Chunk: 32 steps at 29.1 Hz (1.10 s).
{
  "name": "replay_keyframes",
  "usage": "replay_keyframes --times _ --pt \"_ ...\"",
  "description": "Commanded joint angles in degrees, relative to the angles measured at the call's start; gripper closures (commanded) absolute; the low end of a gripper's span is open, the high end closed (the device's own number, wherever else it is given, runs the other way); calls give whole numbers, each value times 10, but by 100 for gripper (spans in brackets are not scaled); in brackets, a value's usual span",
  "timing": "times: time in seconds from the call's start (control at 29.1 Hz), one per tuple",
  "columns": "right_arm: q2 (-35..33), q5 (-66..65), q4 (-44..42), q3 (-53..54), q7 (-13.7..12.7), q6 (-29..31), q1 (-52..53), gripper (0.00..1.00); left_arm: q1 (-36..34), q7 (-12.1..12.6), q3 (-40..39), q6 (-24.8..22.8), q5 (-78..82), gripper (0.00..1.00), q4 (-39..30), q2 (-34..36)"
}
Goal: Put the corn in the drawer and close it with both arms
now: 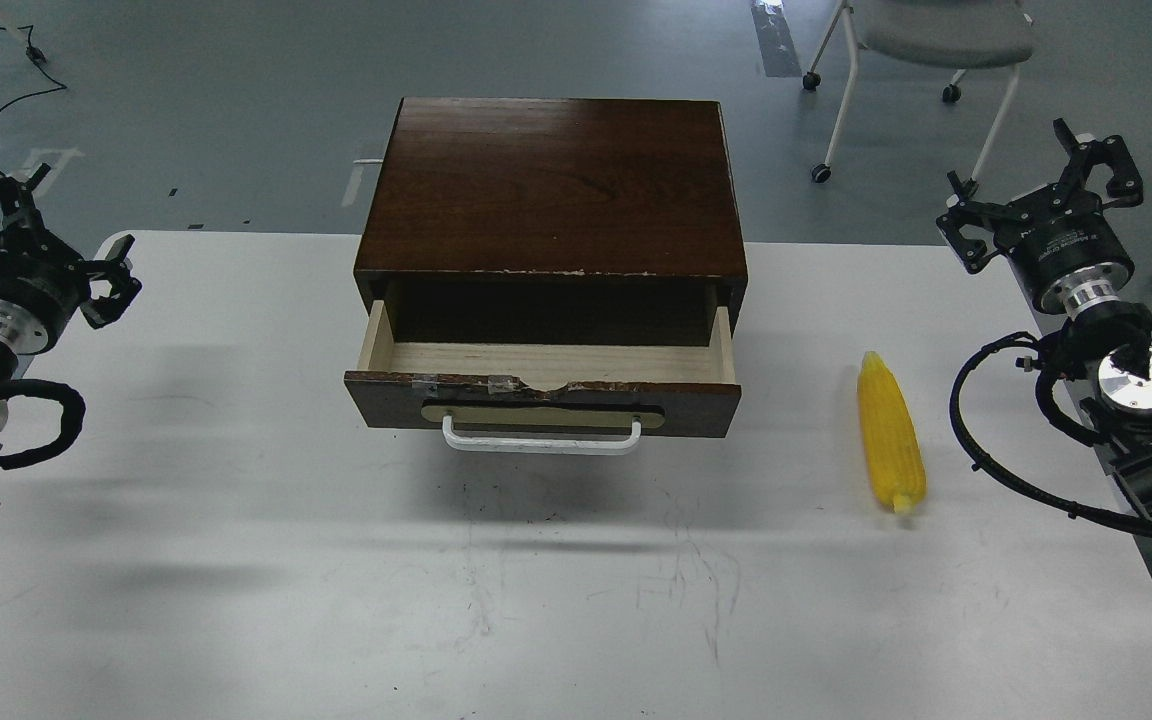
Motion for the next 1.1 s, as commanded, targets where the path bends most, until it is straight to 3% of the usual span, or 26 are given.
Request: replay_keyframes --times 0.0,0.28,0.55,0.62,0.79,1.07 --pt "-1 -1 -4 -1 0 0 -2 0 0 0 -1 0 -1 2 0 1" --pt "-24 -29 -15 -39 -3 0 16 0 -3 1 -2 0 -1 2 23 -2" --pt "-177 -150 51 -176 1 0 137 0 -9 1 -24 0 -1 2 22 0" --pt "-223 -232 88 -237 1 -1 187 0 -9 2 -41 0 -1 2 20 1" --pt "-263 -473 169 -343 -1 -22 275 0 -9 2 -57 0 -2 2 19 -1" --pt "-273 -843 313 -395 -11 -55 304 0 -10 1 -68 0 -3 2 19 3"
